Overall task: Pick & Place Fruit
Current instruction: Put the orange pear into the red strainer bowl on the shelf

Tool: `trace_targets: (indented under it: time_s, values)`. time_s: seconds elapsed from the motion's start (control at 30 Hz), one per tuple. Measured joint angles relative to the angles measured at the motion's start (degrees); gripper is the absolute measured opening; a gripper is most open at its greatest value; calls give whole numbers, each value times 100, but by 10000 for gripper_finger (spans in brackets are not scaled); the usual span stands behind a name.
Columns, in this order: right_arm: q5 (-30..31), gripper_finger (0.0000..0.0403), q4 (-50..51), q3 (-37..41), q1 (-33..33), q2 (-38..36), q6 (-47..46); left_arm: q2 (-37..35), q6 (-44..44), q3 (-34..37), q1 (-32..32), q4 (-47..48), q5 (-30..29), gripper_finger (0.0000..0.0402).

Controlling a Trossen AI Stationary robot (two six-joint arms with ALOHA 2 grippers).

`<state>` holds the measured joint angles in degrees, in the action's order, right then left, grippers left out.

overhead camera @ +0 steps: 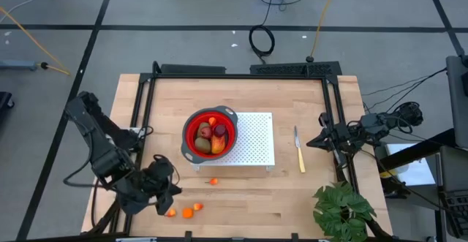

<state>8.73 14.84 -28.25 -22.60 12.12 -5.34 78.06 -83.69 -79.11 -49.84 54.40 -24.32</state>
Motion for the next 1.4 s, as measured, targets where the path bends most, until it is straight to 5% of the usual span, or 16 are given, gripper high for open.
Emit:
trace_targets:
  time_s: [0.53,0.87,1.4]
  values:
    - [16,0,2,0,-1,0,0,7,-1449,2128,-436,-1205,1623,10]
    - [42,0,4,0,-1,2,-1,42,-1903,2581,-674,-1541,1699,18]
    - [323,0,7,0,-1,2,1,1072,-2047,2581,-810,-1956,1967,239]
